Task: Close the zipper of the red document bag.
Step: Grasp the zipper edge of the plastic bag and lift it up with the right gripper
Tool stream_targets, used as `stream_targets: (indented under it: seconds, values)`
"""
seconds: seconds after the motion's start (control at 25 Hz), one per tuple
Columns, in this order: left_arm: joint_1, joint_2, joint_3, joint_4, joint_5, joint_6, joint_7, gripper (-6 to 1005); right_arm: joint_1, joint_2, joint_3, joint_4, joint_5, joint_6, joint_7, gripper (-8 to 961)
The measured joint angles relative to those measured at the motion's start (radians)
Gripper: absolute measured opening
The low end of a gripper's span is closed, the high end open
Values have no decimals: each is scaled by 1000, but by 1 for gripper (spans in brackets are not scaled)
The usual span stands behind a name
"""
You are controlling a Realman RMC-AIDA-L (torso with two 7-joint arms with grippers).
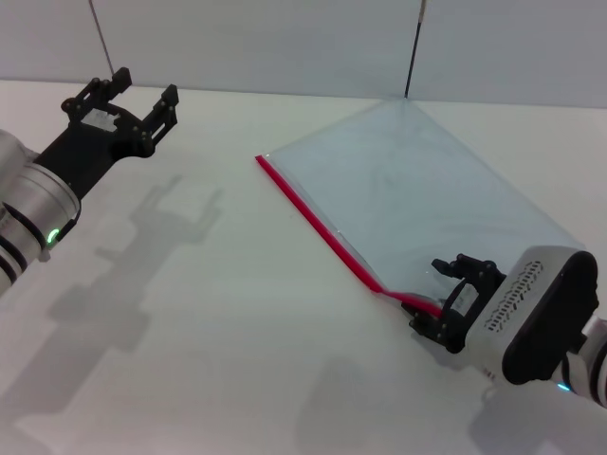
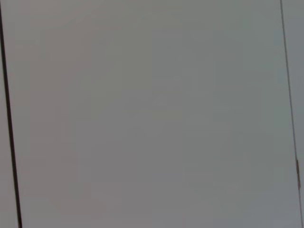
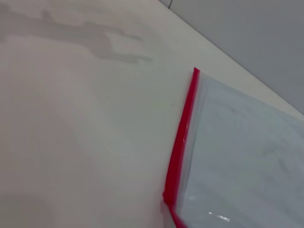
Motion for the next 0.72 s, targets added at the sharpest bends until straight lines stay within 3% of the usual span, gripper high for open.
stream_targets:
  seconds: [0.72]
  values:
    - [2,0,0,0,0,0,-3,675,2,9,44,-4,0,-9,-3,507]
